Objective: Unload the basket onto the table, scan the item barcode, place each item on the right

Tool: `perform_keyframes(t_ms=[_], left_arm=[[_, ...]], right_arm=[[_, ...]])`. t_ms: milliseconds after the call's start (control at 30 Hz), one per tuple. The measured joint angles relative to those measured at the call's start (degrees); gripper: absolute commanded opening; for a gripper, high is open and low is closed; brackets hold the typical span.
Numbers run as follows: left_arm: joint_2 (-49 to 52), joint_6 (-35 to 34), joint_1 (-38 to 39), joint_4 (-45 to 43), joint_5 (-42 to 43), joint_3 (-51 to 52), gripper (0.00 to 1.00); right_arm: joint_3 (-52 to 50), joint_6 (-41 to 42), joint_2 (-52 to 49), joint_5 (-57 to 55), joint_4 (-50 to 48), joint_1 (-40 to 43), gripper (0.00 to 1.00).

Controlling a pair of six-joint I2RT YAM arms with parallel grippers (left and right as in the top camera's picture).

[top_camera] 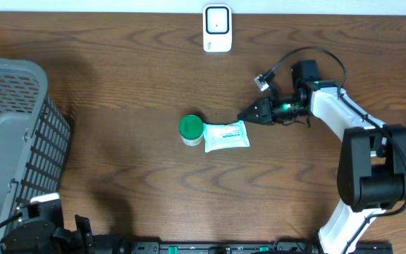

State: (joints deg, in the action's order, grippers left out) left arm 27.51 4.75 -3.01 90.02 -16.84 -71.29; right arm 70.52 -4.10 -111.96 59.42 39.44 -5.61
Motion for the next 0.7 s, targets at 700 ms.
perform_keyframes(t_ms=[700], left_arm=[[0.00,0.00,0.00,0.02,0.00,0.00,0.90]], right_arm=[[-0.17,10.49,17.79,-63.71,7.61,-38.64,0.86]])
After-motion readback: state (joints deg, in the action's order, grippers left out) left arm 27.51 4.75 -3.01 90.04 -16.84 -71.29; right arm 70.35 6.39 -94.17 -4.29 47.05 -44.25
